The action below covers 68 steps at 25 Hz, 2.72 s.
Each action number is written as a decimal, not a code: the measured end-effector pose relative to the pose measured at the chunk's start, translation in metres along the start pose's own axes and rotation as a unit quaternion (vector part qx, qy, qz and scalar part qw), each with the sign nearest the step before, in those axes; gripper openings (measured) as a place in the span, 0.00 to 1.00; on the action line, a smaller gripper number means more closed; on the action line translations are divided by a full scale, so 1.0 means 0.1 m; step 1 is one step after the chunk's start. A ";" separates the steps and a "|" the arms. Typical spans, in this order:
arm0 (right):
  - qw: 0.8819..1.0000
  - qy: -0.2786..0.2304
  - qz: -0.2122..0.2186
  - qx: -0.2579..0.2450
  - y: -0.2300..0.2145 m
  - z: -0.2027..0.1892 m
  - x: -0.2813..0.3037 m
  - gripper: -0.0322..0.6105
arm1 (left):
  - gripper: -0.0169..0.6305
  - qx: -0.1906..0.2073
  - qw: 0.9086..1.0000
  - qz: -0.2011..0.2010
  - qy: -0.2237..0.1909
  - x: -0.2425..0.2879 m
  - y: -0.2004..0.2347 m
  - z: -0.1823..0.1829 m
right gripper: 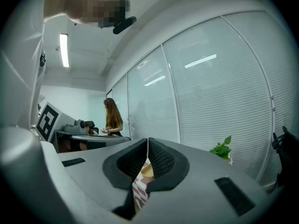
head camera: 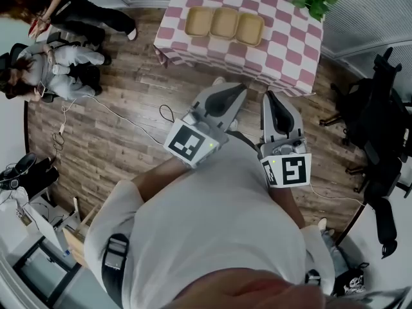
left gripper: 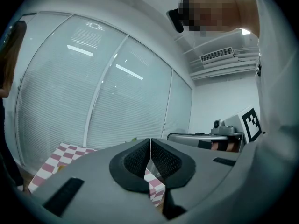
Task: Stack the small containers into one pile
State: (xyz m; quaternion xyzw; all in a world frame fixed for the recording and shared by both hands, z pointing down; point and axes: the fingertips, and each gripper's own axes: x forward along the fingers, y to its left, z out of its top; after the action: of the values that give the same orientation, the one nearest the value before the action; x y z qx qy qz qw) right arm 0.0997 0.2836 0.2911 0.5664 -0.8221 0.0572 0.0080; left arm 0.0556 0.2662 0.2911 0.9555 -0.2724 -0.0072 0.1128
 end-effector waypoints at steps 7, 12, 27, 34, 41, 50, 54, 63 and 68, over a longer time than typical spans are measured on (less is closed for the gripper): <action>1.000 0.010 0.004 -0.009 -0.10 -0.01 0.57 0.10 | 0.08 -0.001 1.000 -0.001 -0.002 0.23 0.51 0.07; 1.000 0.015 0.009 -0.019 -0.20 0.05 1.14 0.10 | 0.08 0.000 1.000 -0.003 -0.008 0.44 1.02 0.22; 0.999 0.031 -0.007 -0.021 -0.38 0.10 2.41 0.10 | 0.08 -0.005 1.000 -0.026 0.004 0.87 2.18 0.46; 0.999 0.037 -0.016 -0.024 -0.56 0.09 2.59 0.10 | 0.08 -0.005 0.999 -0.031 0.009 1.08 2.31 0.47; 0.999 0.042 -0.018 -0.024 -0.77 0.14 2.63 0.10 | 0.08 -0.013 1.000 -0.017 0.015 1.29 2.36 0.50; 0.996 0.086 -0.023 -0.010 -1.05 -0.22 2.51 0.10 | 0.08 -0.025 0.998 -0.016 0.057 1.54 2.27 0.11; 0.995 0.101 -0.021 0.001 -1.10 -0.38 2.46 0.10 | 0.08 -0.035 0.996 -0.009 0.075 1.58 2.25 -0.07; 0.995 0.100 -0.024 0.005 -1.28 -0.51 2.45 0.10 | 0.08 -0.012 0.995 -0.014 0.094 1.72 2.23 -0.27; 0.992 0.125 -0.027 0.007 -1.45 -0.84 2.47 0.11 | 0.08 -0.020 0.992 -0.012 0.126 1.81 2.33 -0.66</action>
State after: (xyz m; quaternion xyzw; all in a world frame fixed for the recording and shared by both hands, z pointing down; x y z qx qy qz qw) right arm 0.1419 0.0118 0.4058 0.5765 -0.7988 0.1335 0.1081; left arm 0.0943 -0.0069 0.4153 0.9496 -0.2442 0.1067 0.1648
